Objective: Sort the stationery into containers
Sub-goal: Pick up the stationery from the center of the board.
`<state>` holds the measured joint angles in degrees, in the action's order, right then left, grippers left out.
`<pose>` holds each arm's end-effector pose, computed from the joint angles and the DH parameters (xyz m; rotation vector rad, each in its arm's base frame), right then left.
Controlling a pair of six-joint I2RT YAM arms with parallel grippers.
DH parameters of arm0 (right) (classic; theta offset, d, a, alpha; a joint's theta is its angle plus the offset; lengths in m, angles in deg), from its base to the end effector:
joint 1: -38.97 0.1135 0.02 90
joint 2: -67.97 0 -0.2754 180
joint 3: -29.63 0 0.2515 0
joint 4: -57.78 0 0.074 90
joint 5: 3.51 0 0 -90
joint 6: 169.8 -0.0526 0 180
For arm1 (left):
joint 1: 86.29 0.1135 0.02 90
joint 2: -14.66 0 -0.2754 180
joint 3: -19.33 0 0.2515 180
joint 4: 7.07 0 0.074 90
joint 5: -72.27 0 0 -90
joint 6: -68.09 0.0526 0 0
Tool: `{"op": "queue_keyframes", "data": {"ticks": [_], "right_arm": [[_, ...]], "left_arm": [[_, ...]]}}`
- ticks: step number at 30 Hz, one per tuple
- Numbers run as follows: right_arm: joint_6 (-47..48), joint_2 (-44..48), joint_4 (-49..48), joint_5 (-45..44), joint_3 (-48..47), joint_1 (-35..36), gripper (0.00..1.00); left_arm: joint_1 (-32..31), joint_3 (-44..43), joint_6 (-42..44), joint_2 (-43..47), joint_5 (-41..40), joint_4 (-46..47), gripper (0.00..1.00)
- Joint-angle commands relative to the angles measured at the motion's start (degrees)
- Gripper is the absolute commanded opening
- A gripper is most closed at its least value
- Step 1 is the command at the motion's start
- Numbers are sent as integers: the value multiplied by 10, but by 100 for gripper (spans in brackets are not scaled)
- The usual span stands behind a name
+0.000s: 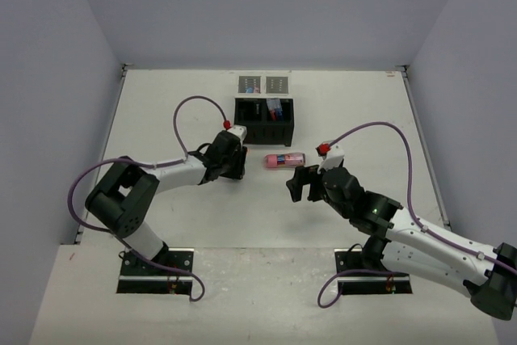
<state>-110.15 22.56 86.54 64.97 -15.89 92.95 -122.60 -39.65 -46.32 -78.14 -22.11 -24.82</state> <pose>0.1250 0.1391 0.2512 -0.1947 2.0660 0.5306 0.2610 -0.1868 0.1495 0.2262 2.4922 -0.3582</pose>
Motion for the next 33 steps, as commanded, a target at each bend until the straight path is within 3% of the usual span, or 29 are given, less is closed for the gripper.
{"op": "queue_keyframes", "data": {"ticks": [1,14,18,24,33], "right_arm": [[9,4,-21,0,-14,0,99],[7,10,-19,2,-14,0,99],[7,18,-19,1,-11,0,99],[7,25,-19,0,-8,0,99],[7,26,-19,-3,-8,0,99]], "left_arm": [[-18,-27,-1,-27,-31,-9,43],[-38,-86,-14,-94,-111,-57,42],[-50,-92,-12,-104,-115,-70,23],[-64,-89,-18,-96,-127,-90,13],[-99,-104,-47,89,-174,-131,9]]}}
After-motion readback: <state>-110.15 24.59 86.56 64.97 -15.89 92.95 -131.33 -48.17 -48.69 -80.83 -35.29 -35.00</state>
